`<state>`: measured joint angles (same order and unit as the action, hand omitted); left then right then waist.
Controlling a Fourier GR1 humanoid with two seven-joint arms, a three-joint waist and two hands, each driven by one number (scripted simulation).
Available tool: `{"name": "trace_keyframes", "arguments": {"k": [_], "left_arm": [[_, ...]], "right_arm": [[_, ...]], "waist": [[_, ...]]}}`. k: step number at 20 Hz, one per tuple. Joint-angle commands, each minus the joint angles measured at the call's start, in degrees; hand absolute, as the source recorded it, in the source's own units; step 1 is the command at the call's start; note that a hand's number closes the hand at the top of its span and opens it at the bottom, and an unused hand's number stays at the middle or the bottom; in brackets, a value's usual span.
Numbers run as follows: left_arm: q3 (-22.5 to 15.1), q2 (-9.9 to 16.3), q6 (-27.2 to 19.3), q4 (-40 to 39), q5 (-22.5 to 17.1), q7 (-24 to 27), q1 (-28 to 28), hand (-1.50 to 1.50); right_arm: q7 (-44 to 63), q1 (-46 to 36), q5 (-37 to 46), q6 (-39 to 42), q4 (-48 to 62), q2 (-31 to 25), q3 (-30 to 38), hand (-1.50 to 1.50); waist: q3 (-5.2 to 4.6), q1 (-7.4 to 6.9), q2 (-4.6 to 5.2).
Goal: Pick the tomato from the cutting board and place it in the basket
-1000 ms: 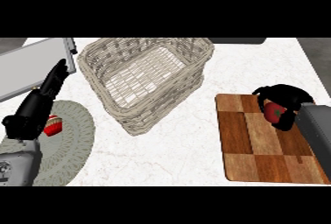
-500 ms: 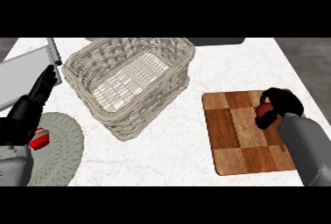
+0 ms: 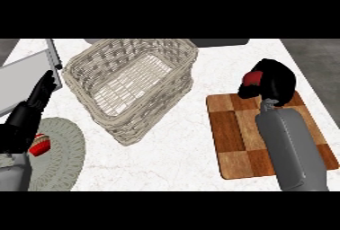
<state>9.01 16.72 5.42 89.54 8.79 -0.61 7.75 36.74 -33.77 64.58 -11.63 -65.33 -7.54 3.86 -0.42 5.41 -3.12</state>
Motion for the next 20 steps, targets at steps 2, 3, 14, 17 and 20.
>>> {"name": "trace_keyframes", "arguments": {"k": [2, 3, 14, 17, 20], "left_arm": [[0.12, 0.56, 0.6, 0.59, -0.45, -1.25, 1.69, 0.0], [-0.81, -0.19, 1.16, 1.25, -0.62, 0.17, 0.06, 0.0], [-3.68, -2.55, 1.04, 0.14, 0.5, 1.86, 2.79, 0.0], [-3.48, -0.99, 2.74, 0.66, 0.19, 1.02, 3.12, 0.0], [-5.51, -3.7, 0.59, 1.62, 1.59, -1.09, 4.63, 0.0]], "right_arm": [[8.83, -4.39, 2.31, -4.59, -17.2, 7.24, -4.04, 1.5], [11.37, -4.76, 3.67, -2.82, -20.58, 7.31, -6.01, 1.5], [40.14, -31.54, 1.81, 18.13, -29.39, 7.52, -17.78, 1.5], [39.22, -37.46, -2.61, 18.09, -20.93, 7.52, -13.18, 1.5], [37.83, -43.61, -4.64, 14.35, -11.72, 7.52, -10.56, 1.5]], "waist": [[0.2, -0.97, 0.48], [0.18, -1.77, 0.68], [0.28, -6.28, 2.8], [0.29, -7.06, 3.01], [0.29, -7.78, 3.26]]}}
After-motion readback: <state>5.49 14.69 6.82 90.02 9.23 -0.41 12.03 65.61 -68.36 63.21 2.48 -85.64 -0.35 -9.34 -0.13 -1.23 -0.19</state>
